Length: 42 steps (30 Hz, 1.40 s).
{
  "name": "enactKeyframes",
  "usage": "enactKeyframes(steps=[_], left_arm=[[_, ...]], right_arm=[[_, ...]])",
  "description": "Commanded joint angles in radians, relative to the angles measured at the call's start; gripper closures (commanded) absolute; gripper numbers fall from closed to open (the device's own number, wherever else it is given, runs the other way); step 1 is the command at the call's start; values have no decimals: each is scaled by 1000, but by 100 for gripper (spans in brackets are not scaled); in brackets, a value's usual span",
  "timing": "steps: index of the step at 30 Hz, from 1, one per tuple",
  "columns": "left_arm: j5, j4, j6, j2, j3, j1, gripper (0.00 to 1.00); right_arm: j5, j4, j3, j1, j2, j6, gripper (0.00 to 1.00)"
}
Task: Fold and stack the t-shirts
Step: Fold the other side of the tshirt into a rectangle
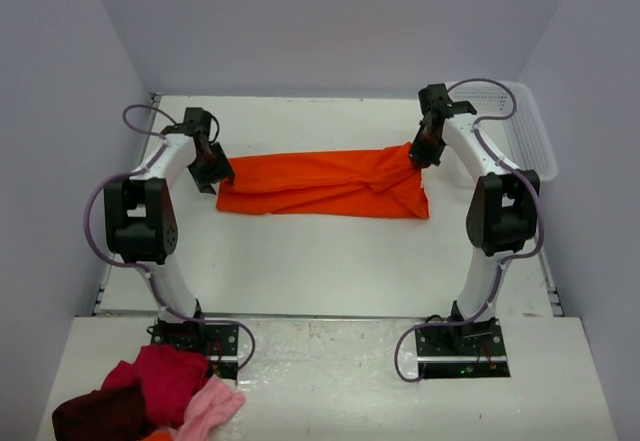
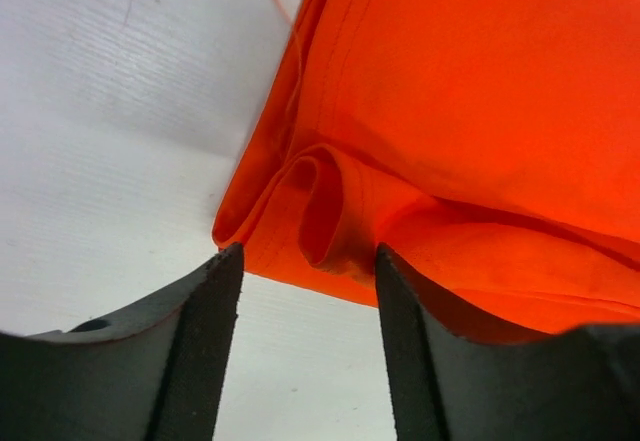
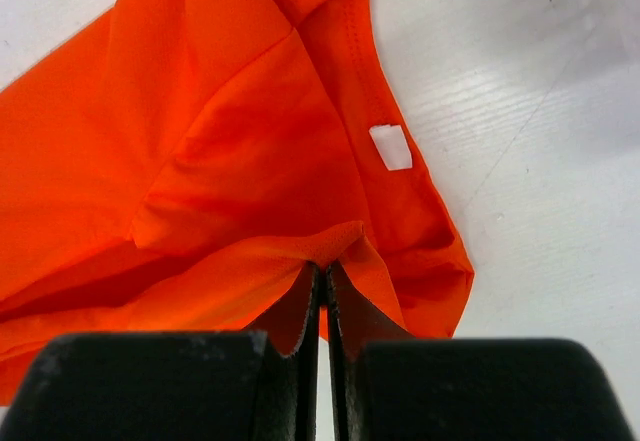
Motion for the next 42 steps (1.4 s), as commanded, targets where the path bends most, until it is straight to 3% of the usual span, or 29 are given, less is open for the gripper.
enactKeyframes(steps=[1,9,11,13,14,16,17,19,23,24,27,28,29,30,31,34,42], left_arm=[[0,95,15,-145,-5,12,42],[-35,103,17,-223,-70,-18,40],[-40,104,11,-236,-87,-43,39],[-56,104,8,-231,-90,-57,38],[-72,103,8,-228,-88,-58,33],[-122,74,6,-210,-61,-58,18],[-135,71,8,-205,-51,-57,10],[-152,71,15,-199,-22,-58,9],[-107,86,25,-210,8,-70,11],[-93,91,25,-211,-1,-78,12],[6,121,20,-204,-48,-104,28],[32,135,20,-202,-60,-109,49],[48,146,23,-185,-70,-116,59],[77,147,23,-173,-71,-126,72],[91,147,23,-158,-71,-129,97],[161,147,22,-98,-67,-139,100],[141,173,38,0,-48,-150,100]], right_arm=[[-5,5,88,-12,34,-42,100],[-33,-9,203,-15,118,-62,100],[-37,-9,228,-16,135,-69,96],[-51,-6,265,-16,160,-77,85],[-65,-6,292,-16,169,-82,73],[-68,2,317,-18,189,-91,58],[-53,3,331,-16,193,-95,40],[-34,3,368,-18,203,-117,24],[-28,-12,415,-18,195,-141,21],[-34,-11,396,-16,180,-126,22],[-106,9,264,-9,91,-106,34],[-106,22,229,-4,47,-111,44],[-108,29,152,11,22,-117,78],[-106,54,112,20,-4,-120,99],[-106,69,78,28,-29,-126,100],[-145,60,26,59,-83,-140,100],[-217,52,-34,79,-165,-120,100]])
